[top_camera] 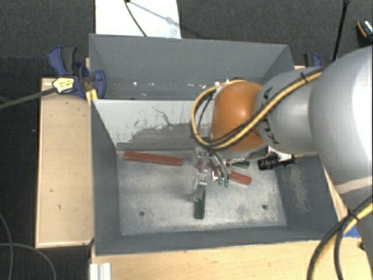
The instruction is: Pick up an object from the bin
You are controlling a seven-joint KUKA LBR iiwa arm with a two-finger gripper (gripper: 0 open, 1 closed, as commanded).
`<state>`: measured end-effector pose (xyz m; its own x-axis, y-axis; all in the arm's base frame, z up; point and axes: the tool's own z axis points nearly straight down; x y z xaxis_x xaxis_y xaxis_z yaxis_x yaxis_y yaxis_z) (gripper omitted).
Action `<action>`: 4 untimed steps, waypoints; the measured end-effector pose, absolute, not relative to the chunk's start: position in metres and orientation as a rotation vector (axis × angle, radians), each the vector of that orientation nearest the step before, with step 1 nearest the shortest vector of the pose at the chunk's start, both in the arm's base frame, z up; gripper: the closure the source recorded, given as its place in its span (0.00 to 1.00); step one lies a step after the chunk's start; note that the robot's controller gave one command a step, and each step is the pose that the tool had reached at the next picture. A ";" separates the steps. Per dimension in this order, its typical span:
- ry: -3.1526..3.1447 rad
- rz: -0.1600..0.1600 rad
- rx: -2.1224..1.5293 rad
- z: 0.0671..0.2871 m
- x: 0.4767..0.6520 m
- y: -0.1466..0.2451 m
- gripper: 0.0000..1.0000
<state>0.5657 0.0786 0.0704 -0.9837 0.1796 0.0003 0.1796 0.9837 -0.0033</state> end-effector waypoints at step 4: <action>-3.076 -0.001 0.642 0.070 0.507 0.010 0.00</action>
Offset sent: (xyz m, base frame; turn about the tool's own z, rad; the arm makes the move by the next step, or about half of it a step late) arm 0.0036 0.0200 -0.0004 0.0198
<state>0.5075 0.0099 0.0700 -0.9166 -0.3998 -0.0003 -0.3998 0.9166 0.0007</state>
